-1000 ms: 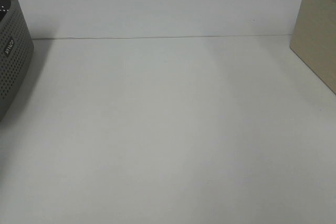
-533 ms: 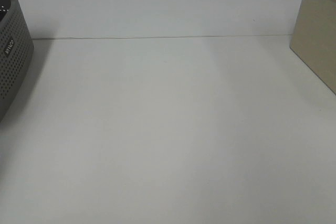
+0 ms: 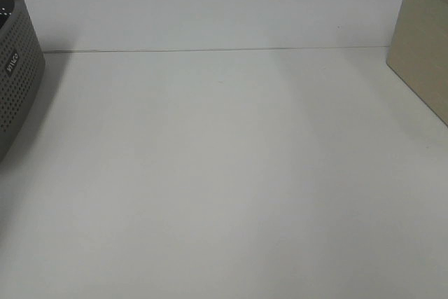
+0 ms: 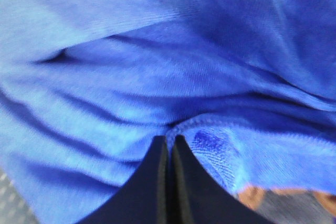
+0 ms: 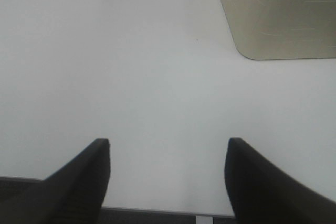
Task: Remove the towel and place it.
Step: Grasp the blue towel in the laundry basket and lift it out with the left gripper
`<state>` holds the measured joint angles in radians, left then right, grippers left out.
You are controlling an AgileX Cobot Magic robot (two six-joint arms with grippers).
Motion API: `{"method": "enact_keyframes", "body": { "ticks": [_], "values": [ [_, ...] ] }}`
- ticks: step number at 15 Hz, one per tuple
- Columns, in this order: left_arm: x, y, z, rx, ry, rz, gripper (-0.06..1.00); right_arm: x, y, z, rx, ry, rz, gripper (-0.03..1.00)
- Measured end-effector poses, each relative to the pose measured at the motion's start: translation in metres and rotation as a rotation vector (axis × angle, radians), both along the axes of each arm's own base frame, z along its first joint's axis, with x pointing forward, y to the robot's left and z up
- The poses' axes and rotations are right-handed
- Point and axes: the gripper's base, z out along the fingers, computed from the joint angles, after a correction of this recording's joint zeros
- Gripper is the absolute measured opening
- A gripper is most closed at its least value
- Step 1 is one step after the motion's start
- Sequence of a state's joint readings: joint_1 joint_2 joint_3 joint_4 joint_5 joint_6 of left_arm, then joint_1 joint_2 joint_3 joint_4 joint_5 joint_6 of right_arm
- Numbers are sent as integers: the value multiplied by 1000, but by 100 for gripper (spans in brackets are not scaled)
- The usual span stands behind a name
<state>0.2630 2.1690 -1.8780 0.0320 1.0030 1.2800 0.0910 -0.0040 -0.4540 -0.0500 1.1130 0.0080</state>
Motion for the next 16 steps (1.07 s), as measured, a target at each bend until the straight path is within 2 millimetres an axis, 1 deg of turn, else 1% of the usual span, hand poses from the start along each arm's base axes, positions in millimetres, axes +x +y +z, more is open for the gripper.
{"method": "enact_keyframes", "body": {
  "ticks": [1, 3, 6, 7, 8, 11, 13, 14, 16],
  "values": [
    [-4, -2, 16, -12, -9, 14, 0, 0, 0, 0, 0, 0, 0, 63],
    [-17, -8, 54, -14, -32, 22, 0, 0, 0, 0, 0, 0, 0, 63],
    [-39, -22, 116, 5, -142, 17, 0, 0, 0, 0, 0, 0, 0, 63],
    [-51, -32, 145, 19, -210, 3, 0, 0, 0, 0, 0, 0, 0, 63],
    [-61, -41, 164, 28, -257, -13, 0, 0, 0, 0, 0, 0, 0, 63],
    [-100, -72, 222, 47, -407, -78, 0, 0, 0, 0, 0, 0, 0, 63],
    [-125, -89, 253, 62, -513, -118, 0, 0, 0, 0, 0, 0, 0, 63],
    [-131, -93, 260, 66, -541, -128, 0, 0, 0, 0, 0, 0, 0, 63],
    [-154, -107, 283, 87, -630, -165, 0, 0, 0, 0, 0, 0, 0, 63]
  ]
}}
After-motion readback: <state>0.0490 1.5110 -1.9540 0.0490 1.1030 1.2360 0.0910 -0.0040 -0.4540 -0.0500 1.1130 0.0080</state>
